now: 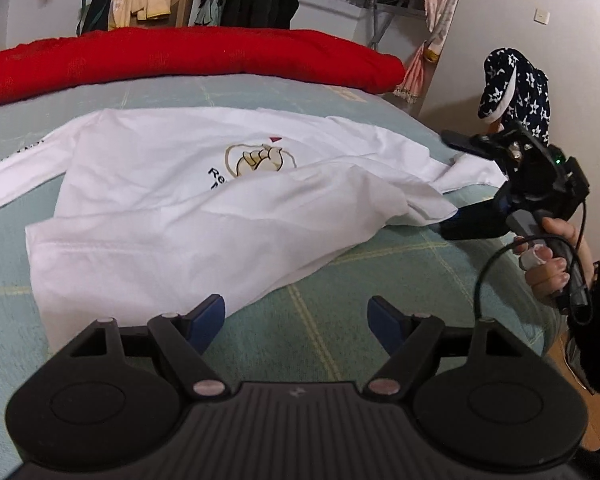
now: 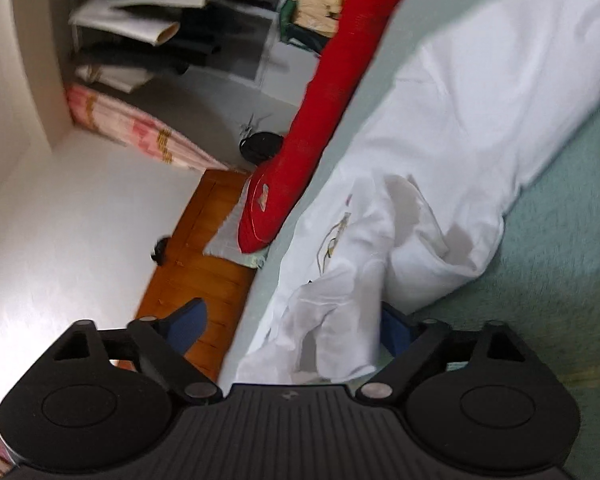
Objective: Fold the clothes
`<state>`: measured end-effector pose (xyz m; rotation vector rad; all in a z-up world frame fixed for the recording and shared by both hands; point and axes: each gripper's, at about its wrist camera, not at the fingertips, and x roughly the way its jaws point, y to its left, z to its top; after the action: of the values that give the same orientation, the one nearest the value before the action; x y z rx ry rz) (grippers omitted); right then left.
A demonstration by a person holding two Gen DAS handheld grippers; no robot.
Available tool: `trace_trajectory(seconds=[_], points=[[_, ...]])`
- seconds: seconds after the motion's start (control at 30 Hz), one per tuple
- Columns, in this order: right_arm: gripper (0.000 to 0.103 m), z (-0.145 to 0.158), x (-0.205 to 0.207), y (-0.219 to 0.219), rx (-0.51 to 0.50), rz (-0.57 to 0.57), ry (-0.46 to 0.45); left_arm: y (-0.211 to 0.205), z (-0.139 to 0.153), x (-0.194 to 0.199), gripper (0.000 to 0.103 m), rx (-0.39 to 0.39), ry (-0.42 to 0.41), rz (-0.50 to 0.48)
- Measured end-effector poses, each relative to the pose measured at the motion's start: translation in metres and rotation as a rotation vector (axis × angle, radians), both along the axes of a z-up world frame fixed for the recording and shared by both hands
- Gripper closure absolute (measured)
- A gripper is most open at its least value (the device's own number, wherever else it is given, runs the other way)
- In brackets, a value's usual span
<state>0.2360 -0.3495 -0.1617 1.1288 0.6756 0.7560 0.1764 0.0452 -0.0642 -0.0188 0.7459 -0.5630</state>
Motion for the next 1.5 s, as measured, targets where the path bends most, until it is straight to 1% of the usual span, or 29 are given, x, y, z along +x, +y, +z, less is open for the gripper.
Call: trace_trajectory(seconds=[0.03, 0.1, 0.13, 0.17, 0.2, 0.23, 0.27, 0.3, 0.33, 0.47, 0.6, 0.73, 0.77, 0.83, 0.87, 0.93, 1.0, 1.07, 1.1, 1.13, 1.23, 1.27, 1.4, 1.5], points=[[0.019, -0.002, -0.002, 0.001, 0.027, -0.002, -0.005, 0.0, -0.001, 0.0, 0.025, -0.002, 0.0, 0.001], [0.019, -0.004, -0.004, 0.007, 0.049, -0.013, -0.019, 0.001, -0.004, 0.002, 0.025, -0.011, 0.01, 0.001], [0.02, -0.007, -0.003, 0.01, 0.041, -0.023, -0.016, 0.001, -0.006, 0.002, 0.025, -0.013, 0.015, 0.005], [0.025, -0.01, -0.002, 0.013, 0.03, -0.033, -0.01, 0.001, -0.008, 0.003, 0.025, -0.014, 0.021, 0.009], [0.04, -0.016, 0.001, 0.015, 0.014, -0.048, 0.014, 0.001, -0.009, 0.003, 0.025, -0.015, 0.024, 0.01], [0.061, -0.021, 0.003, 0.016, -0.002, -0.065, 0.04, 0.001, -0.01, 0.003, 0.025, -0.017, 0.023, 0.011], [0.072, -0.027, 0.005, 0.016, -0.018, -0.081, 0.067, 0.002, -0.011, 0.003, 0.025, -0.018, 0.021, 0.012], [0.087, -0.033, 0.006, 0.014, -0.019, -0.095, 0.088, 0.002, -0.011, 0.002, 0.025, -0.021, 0.021, 0.011], [0.089, -0.034, 0.006, 0.014, -0.019, -0.099, 0.089, 0.002, -0.011, 0.002, 0.025, -0.023, 0.022, 0.011], [0.089, -0.028, 0.003, 0.018, -0.052, -0.109, 0.104, 0.004, -0.011, 0.001, 0.025, -0.029, 0.026, 0.011], [0.084, -0.022, -0.001, 0.02, -0.074, -0.108, 0.118, 0.006, -0.012, 0.0, 0.025, -0.033, 0.028, 0.008], [0.084, -0.02, -0.005, 0.02, -0.111, -0.121, 0.123, 0.007, -0.013, -0.001, 0.025, -0.029, 0.029, 0.011], [0.082, -0.016, -0.008, 0.021, -0.131, -0.12, 0.117, 0.007, -0.012, -0.001, 0.025, -0.03, 0.028, 0.012], [0.069, -0.004, -0.012, 0.025, -0.188, -0.1, 0.101, 0.009, -0.012, -0.002, 0.025, -0.031, 0.029, 0.012], [0.066, 0.005, -0.016, 0.029, -0.253, -0.086, 0.081, 0.009, -0.012, -0.002, 0.025, -0.029, 0.029, 0.012], [0.053, 0.025, -0.023, 0.039, -0.424, -0.058, 0.019, 0.01, -0.012, -0.002, 0.025, -0.027, 0.028, 0.012], [0.05, 0.043, -0.032, 0.051, -0.606, -0.033, -0.054, 0.011, -0.013, -0.002, 0.025, -0.025, 0.027, 0.012], [0.04, 0.058, -0.042, 0.063, -0.799, -0.01, -0.139, 0.01, -0.013, -0.003, 0.025, -0.019, 0.024, 0.009], [0.031, 0.062, -0.047, 0.069, -0.895, 0.001, -0.182, 0.009, -0.013, -0.004, 0.025, -0.014, 0.021, 0.007], [0.027, 0.066, -0.051, 0.076, -0.99, 0.012, -0.225, 0.009, -0.014, -0.004, 0.025, -0.009, 0.019, 0.006], [0.027, 0.071, -0.062, 0.094, -1.271, 0.031, -0.353, 0.008, -0.014, -0.005, 0.025, 0.001, 0.016, 0.002], [0.027, 0.071, -0.065, 0.101, -1.35, 0.034, -0.395, 0.008, -0.013, -0.005, 0.025, 0.004, 0.015, 0.0], [0.028, 0.067, -0.075, 0.128, -1.627, 0.048, -0.575, 0.007, -0.01, -0.006, 0.025, 0.05, -0.001, -0.023], [0.029, 0.059, -0.076, 0.143, -1.847, 0.098, -0.72, 0.004, -0.006, -0.008, 0.025, 0.1, -0.029, -0.048]])
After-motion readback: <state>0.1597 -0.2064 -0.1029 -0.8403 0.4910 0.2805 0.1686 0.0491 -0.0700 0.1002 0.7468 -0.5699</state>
